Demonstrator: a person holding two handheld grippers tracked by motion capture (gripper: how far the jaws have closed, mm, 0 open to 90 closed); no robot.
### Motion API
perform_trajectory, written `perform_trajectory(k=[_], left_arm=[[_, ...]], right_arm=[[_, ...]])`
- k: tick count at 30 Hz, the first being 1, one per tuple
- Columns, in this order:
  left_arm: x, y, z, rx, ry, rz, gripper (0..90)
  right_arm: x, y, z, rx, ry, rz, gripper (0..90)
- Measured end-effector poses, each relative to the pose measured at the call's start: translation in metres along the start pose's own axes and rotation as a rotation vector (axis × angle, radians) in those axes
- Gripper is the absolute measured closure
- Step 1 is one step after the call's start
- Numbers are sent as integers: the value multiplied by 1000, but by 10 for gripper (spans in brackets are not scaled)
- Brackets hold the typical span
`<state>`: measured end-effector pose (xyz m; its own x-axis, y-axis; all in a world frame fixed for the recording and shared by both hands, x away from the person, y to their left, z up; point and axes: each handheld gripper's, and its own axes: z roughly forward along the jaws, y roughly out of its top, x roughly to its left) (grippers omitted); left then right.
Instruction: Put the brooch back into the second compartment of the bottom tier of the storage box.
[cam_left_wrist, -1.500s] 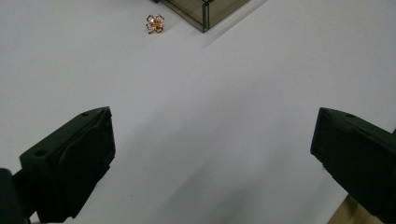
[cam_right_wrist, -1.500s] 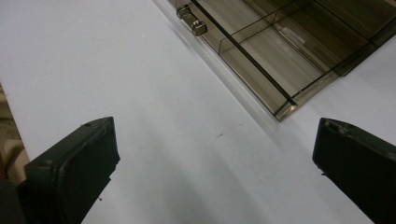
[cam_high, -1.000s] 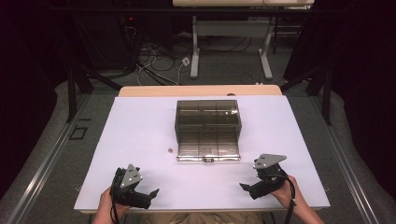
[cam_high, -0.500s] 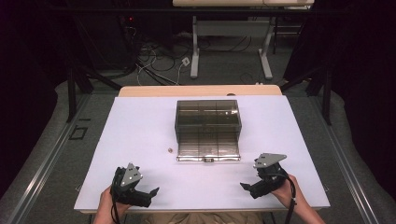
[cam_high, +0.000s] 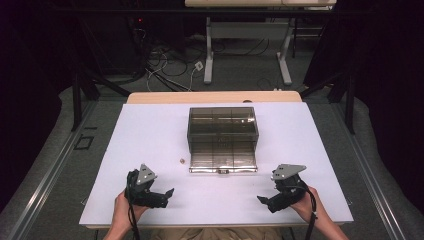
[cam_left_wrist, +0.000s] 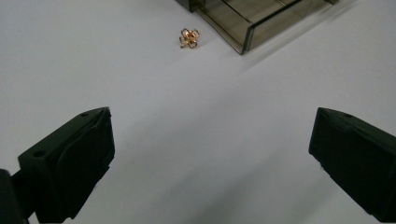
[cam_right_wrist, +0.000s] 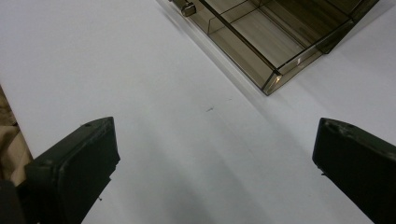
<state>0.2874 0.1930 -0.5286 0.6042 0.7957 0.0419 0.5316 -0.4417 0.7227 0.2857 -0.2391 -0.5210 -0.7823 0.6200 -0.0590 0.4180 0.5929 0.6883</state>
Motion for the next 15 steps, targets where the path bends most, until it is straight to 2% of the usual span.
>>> perform_trajectory(k=[7,15], left_arm=[[5,11,14,15,42,-6,3],[12,21,31,15,68,-22,3]], right_arm=[[0,1,0,1,-2,-2,0],[0,1,-1,4,1,-3,0]])
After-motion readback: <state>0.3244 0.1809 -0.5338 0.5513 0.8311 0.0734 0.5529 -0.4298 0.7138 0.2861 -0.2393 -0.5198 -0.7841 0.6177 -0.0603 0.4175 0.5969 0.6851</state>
